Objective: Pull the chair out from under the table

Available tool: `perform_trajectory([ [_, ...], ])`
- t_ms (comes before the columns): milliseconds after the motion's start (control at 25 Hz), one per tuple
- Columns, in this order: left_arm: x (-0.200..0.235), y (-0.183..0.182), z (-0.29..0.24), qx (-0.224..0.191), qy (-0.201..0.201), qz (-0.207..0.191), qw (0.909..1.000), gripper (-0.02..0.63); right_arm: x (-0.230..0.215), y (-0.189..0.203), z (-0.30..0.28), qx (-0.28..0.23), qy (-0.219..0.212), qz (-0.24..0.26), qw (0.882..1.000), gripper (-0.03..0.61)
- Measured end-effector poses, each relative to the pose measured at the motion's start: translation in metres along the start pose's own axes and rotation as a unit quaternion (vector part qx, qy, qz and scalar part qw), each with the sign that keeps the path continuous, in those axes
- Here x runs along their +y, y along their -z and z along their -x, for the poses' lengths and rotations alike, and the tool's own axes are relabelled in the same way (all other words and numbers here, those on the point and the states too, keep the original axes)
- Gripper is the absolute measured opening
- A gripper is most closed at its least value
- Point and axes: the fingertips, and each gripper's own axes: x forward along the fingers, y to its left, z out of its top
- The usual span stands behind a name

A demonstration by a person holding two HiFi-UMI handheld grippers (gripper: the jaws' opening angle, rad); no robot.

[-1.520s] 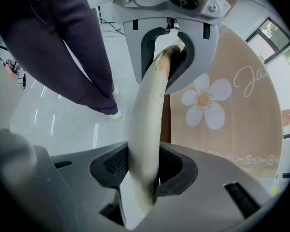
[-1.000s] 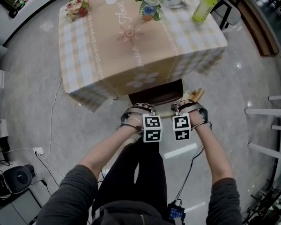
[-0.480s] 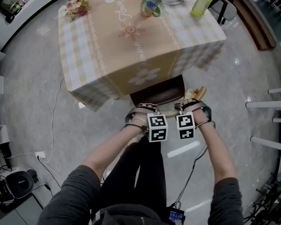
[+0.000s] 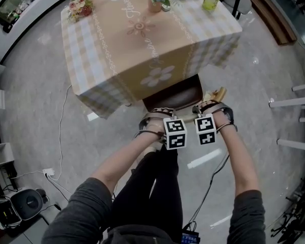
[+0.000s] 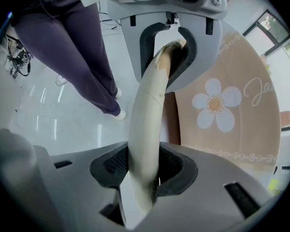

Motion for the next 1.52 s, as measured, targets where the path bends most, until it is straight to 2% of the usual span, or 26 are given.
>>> perform_trajectory([
  [1520, -0.053, -0.023, 0.0, 0.016, -0.012, 0.016, 0.9997, 0.137, 0.057, -0.006, 0.009, -0.009, 0.003, 0.015, 1.0, 0.138],
])
